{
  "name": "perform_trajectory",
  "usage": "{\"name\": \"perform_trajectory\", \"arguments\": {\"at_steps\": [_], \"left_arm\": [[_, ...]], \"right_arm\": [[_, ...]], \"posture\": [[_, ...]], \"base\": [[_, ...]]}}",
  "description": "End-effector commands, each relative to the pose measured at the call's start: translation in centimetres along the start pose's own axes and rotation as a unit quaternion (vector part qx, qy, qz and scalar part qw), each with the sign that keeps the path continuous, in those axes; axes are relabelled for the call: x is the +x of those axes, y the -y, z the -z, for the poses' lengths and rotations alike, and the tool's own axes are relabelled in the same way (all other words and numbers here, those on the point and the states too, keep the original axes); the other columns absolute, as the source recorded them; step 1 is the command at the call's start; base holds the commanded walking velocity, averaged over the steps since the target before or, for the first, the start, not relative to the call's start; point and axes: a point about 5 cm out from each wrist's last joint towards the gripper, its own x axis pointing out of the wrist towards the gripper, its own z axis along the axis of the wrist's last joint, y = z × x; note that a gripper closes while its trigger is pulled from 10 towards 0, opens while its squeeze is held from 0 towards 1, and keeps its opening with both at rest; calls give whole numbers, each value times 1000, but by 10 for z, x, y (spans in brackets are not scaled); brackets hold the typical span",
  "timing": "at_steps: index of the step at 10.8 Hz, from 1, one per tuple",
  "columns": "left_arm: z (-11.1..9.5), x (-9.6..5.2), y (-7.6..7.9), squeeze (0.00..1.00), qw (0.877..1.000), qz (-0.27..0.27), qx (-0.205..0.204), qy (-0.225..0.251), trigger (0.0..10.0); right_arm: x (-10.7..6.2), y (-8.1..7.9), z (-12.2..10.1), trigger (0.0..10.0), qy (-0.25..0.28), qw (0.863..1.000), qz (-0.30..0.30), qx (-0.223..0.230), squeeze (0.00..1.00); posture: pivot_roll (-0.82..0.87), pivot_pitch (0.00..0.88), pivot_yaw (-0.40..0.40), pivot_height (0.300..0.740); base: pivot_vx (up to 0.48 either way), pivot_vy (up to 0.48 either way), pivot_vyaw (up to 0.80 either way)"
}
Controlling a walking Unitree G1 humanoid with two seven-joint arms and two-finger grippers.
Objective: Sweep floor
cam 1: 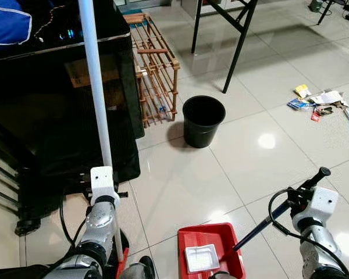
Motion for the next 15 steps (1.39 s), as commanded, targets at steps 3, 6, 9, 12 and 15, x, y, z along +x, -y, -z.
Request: {"name": "perform_trajectory", "arguments": {"at_steps": [3,6,9,12,15], "left_arm": [[11,-4,6,0,999,20,-13,-30,10000],[12,-4,5,0,999,22,-13,-33,10000],[14,-5,1,0,999,25,-11,-39,10000],[16,-6,3,0,998,34,-8,-42,10000],[16,-6,3,0,998,37,-7,-42,10000]], "right_arm": [[-1,2,2,10000,-6,1000,8,4,0],[-2,-1,6,10000,-12,1000,11,8,0],[-3,-7,12,10000,-19,1000,8,13,0],[-7,-9,19,10000,-27,999,11,17,0],[-8,-10,20,10000,-27,999,11,19,0]], "posture": [[-35,189,-14,740],[-23,179,-9,740],[-18,174,-1,740],[-23,160,5,740],[-22,157,9,740]], "base": [[0,0,0],[0,0,0],[0,0,0],[0,0,0],[0,0,0]]}}
